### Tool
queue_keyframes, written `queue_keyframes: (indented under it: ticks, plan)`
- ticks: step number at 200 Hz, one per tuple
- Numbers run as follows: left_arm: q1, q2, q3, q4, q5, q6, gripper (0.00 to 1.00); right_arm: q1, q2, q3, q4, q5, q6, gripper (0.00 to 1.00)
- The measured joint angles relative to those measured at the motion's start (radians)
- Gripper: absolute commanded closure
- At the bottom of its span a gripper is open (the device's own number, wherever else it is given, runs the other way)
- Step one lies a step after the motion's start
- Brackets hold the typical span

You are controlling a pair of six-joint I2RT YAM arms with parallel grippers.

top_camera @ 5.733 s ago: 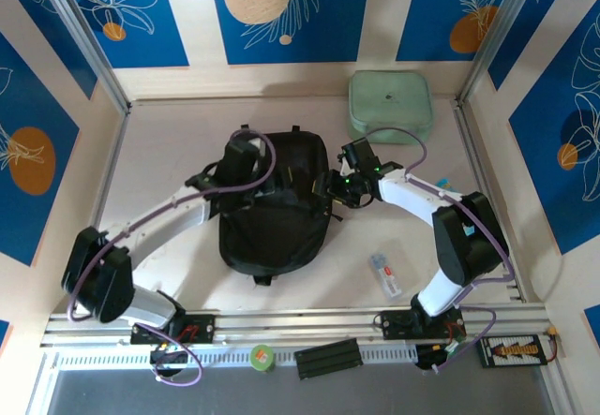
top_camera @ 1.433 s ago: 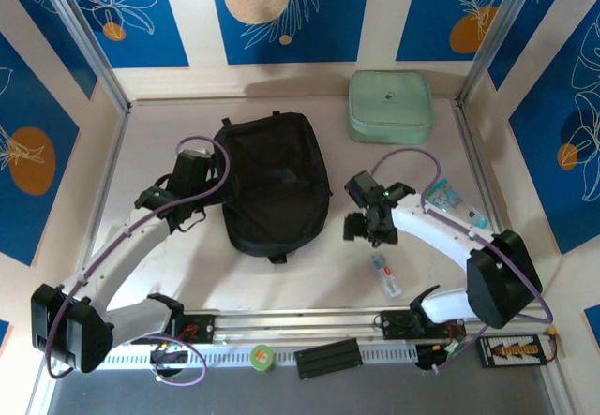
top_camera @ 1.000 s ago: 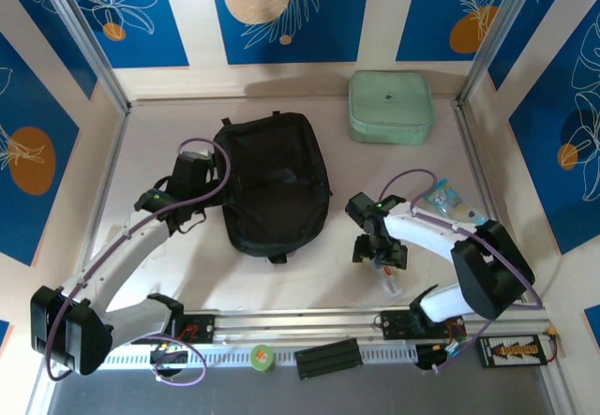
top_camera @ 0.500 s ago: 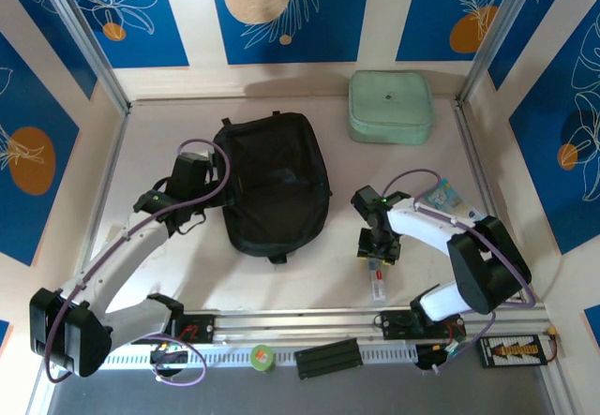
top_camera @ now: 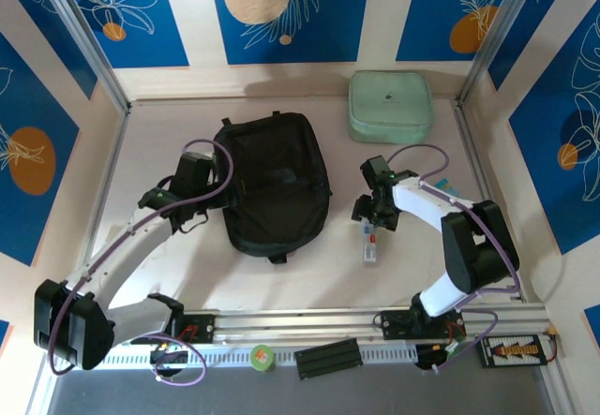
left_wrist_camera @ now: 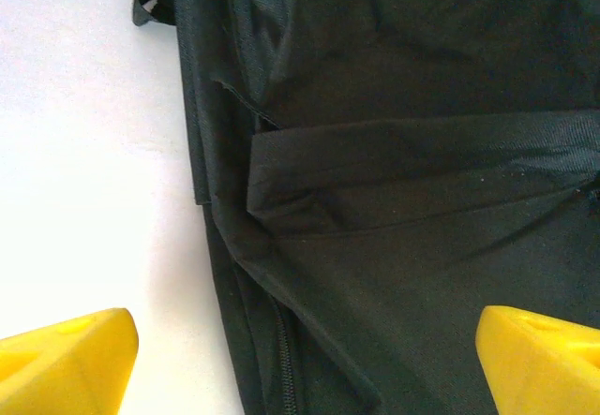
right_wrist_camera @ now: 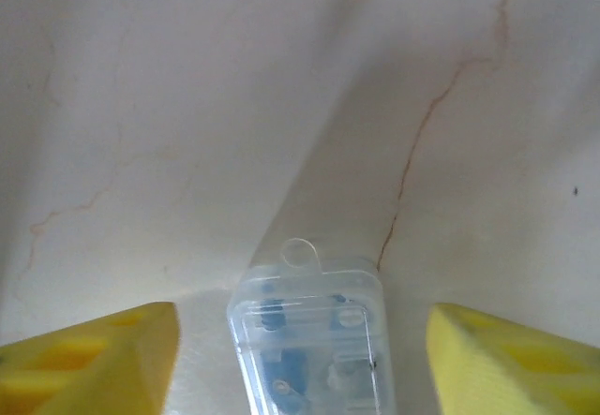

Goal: Pack the student bag
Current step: Adjust the student bag at the center of the table, then pick up the loose stationery from the middle-right of the table.

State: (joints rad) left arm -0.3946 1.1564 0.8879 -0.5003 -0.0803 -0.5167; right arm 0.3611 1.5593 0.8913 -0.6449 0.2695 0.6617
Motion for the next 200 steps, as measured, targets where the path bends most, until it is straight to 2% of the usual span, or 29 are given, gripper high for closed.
queue_keyframes:
  ticks: [47, 80, 138, 165, 200]
  plan:
    - [-0.018, 0.002, -0.143, 0.12, 0.105, -0.066, 0.11, 0.123, -0.173, -0.146, -0.056, 0.016, 0.052, 0.21]
    - [-0.088, 0.033, -0.225, 0.177, 0.114, -0.131, 0.15, 0.14, -0.212, -0.196, -0.068, 0.012, 0.109, 0.26]
    - [-0.239, 0.11, -0.291, 0.331, 0.105, -0.239, 0.3, 0.157, -0.137, -0.187, -0.085, 0.019, 0.134, 0.41]
    - [-0.327, 0.138, -0.293, 0.396, 0.105, -0.274, 0.31, 0.157, -0.12, -0.171, -0.094, 0.019, 0.133, 0.45]
    - [-0.415, 0.174, -0.292, 0.474, 0.106, -0.312, 0.27, 0.16, -0.114, -0.161, -0.098, 0.015, 0.137, 0.62]
